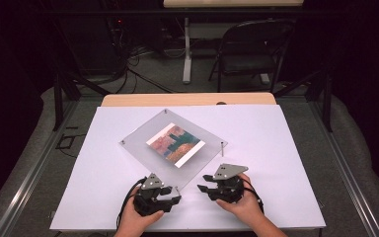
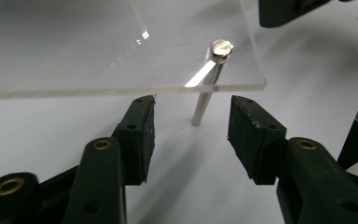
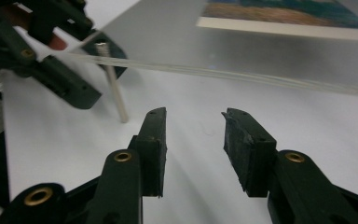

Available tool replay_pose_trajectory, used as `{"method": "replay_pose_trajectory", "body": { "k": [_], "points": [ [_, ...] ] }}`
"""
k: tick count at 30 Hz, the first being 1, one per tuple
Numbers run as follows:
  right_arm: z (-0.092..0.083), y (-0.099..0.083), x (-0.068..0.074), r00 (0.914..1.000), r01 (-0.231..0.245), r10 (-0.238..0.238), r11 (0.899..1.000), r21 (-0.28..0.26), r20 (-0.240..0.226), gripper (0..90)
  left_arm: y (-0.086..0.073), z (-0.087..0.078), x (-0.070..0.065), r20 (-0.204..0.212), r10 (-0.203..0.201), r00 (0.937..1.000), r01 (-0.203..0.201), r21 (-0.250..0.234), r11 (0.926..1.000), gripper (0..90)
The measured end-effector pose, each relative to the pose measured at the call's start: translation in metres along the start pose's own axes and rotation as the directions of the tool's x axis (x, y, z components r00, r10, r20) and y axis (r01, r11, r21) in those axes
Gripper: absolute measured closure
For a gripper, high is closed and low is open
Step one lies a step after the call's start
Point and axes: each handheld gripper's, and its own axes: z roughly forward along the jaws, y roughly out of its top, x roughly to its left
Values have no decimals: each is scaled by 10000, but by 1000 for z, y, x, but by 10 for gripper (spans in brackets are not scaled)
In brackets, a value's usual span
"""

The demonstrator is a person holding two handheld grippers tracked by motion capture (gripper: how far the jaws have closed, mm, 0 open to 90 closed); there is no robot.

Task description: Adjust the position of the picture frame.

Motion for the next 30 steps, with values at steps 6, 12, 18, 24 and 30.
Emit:
{"method": "replay_pose_trajectory", "body": {
  "k": [6,12,18,24,30],
  "points": [
    [-9,-10,-25,9926,-678,676,9977,-11,1006,595,3,10,-5,-64,185,9998,-186,-175,9997,647],
    [-14,-15,-53,9726,-1403,1419,9899,-216,1841,594,3,14,-8,-228,352,9991,-355,-140,9993,790],
    [-8,-17,-76,9531,-1795,1810,9833,-282,2428,585,2,12,-4,-37,80,10000,-81,-190,9998,853],
    [6,-13,-85,9492,-1859,1868,9822,-276,2532,576,-5,0,-1,-129,-289,9995,285,-367,9989,855],
    [27,-5,-87,9598,-1639,1616,9864,-89,2297,616,-14,-15,4,-413,-668,9969,646,-534,9965,855]
  ]
}}
